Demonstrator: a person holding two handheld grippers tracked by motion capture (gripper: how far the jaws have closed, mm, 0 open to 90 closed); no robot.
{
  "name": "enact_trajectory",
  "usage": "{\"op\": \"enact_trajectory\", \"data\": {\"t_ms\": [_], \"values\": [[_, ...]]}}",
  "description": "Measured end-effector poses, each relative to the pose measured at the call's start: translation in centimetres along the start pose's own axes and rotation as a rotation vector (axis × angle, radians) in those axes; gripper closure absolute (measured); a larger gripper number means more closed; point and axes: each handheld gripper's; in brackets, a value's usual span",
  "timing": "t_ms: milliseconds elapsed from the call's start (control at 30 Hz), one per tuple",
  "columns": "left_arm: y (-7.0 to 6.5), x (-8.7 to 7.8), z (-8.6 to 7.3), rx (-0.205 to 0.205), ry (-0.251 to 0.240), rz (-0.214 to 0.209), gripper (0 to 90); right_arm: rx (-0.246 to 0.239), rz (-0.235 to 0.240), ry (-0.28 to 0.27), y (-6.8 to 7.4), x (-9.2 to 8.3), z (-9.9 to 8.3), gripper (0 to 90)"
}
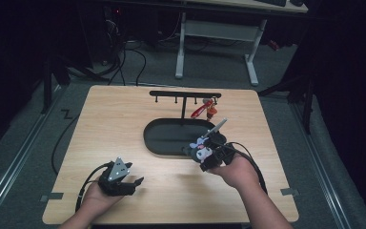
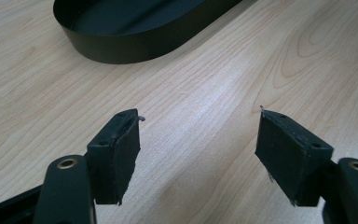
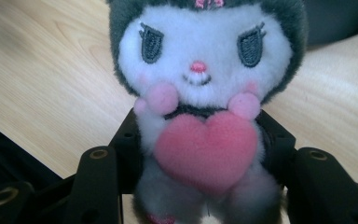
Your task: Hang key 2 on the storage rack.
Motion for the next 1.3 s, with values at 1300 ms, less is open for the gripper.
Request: {"op": "enact_trajectory", "data": {"t_ms": [1300], "values": [[0.5,-0.3,-0.5,-0.024,-0.004,-0.011,30.8,-0.009,-0.034,-0.002,-0.8,-4.3,10.0,47.5]]}}
Point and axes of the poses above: each handheld gripper's, and its own axes: x roughly forward along the jaws, z roughly out of its top, y roughly to its left, and after that the axes turned 2 degrees about -z, right-handed
